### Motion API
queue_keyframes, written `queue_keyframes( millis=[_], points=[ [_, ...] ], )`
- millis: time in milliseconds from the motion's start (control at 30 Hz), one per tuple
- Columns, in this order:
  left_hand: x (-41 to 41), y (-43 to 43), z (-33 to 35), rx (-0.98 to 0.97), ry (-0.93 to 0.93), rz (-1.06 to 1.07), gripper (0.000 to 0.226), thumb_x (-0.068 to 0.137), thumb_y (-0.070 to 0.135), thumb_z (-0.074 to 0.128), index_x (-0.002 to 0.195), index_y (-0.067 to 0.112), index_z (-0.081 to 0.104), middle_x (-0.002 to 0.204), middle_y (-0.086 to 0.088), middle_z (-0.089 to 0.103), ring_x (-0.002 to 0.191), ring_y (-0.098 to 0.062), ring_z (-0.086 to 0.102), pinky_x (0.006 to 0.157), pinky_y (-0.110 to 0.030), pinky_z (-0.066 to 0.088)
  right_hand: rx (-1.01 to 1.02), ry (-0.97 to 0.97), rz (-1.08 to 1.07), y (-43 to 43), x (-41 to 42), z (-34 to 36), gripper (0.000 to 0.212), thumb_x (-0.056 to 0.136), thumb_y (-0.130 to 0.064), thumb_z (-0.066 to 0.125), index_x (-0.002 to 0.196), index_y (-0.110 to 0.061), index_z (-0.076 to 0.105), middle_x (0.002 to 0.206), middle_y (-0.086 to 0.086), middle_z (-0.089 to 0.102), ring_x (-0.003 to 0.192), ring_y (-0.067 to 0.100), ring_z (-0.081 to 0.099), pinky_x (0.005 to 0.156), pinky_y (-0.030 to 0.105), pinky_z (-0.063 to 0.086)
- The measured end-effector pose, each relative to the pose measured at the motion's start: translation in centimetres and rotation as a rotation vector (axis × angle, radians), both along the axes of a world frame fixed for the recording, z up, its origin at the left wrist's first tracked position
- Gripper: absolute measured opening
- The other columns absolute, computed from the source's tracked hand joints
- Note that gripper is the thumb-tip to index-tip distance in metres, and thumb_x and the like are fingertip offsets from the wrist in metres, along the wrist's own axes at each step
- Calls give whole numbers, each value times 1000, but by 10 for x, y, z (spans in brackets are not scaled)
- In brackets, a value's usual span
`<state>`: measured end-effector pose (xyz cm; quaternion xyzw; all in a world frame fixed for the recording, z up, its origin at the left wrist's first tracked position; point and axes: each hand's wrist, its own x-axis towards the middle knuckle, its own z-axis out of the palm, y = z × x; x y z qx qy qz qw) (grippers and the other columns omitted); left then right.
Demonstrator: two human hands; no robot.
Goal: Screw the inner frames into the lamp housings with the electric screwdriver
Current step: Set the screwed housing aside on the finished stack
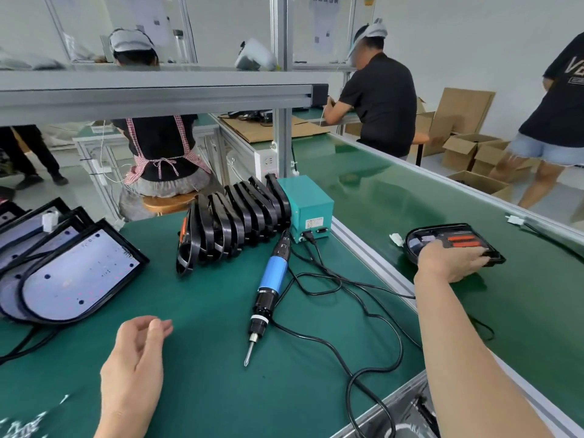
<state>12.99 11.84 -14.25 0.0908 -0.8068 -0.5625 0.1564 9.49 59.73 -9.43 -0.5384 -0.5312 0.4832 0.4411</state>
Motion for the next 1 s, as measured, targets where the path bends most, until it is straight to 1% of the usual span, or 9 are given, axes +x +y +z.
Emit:
queue_keyframes(
  millis=[100, 233, 333, 433, 567, 667, 767, 900, 1000],
  points=[
    [2, 2, 1, 16, -5, -11, 10, 104, 39, 50, 99, 42, 58, 93, 34, 72, 109, -10, 67, 90, -35, 44, 129, 81, 105, -41, 0, 17, 69, 94, -1, 58, 155, 3, 26, 164, 20, 20, 152, 32, 24, 124, 36, 21],
    [3, 2, 4, 37, 7, -20, 14, 104, 36, 50, 95, 44, 58, 92, 28, 74, 108, -10, 67, 87, -33, 44, 200, 199, 408, -130, -4, 41, 64, 94, 1, 56, 154, -3, 33, 159, 10, 29, 147, 23, 31, 123, 31, 22],
    [3, 3, 6, 54, 6, -19, 16, 104, 35, 49, 94, 43, 58, 93, 28, 74, 108, -7, 67, 84, -26, 43, 239, 267, 646, -202, -4, 48, 58, 96, -4, 57, 150, -13, 39, 147, -2, 37, 136, 13, 39, 121, 36, 30],
    [4, 4, 8, 54, -5, -16, 14, 105, 35, 48, 96, 41, 57, 94, 32, 72, 108, -4, 67, 83, -25, 43, 257, 281, 842, -264, -1, 40, 56, 95, -5, 56, 147, -17, 40, 138, -8, 38, 133, 18, 43, 116, 43, 36],
    [7, 3, 10, 41, -28, -9, 13, 103, 36, 48, 97, 44, 57, 94, 34, 71, 106, -1, 65, 80, -27, 45, 297, 255, 1036, -326, 5, 23, 56, 95, -5, 55, 147, -17, 39, 139, -10, 38, 131, 22, 44, 113, 45, 38],
    [8, 5, 12, 54, -35, -12, 15, 104, 34, 48, 96, 43, 57, 95, 31, 72, 106, -1, 65, 81, -26, 45, 316, 226, 1124, -353, 6, 11, 56, 96, -5, 53, 148, -16, 37, 142, -11, 35, 138, 7, 33, 118, 38, 30],
    [9, 5, 15, 47, -33, -13, 19, 104, 33, 48, 93, 46, 57, 96, 27, 73, 100, 6, 64, 80, -25, 44, 309, 172, 1184, -371, 3, -1, 58, 96, -7, 52, 150, -16, 34, 145, -11, 33, 141, 6, 29, 120, 34, 27],
    [9, 6, 14, 43, -41, -13, 15, 103, 32, 50, 93, 41, 58, 90, 28, 71, 86, 14, 60, 72, -20, 42, 351, 4, 1308, -382, 3, -22, 59, 97, -8, 51, 151, -15, 31, 144, -10, 34, 141, 9, 29, 115, 19, 21],
    [4, 2, 10, 100, -30, 1, 9, 103, 28, 52, 101, 35, 58, 98, 17, 75, 94, 12, 63, 78, -14, 43, 424, -159, 1411, -381, 0, -31, 52, 96, -9, 50, 147, -12, 40, 142, 0, 44, 135, 17, 42, 112, 28, 32]
  ],
)
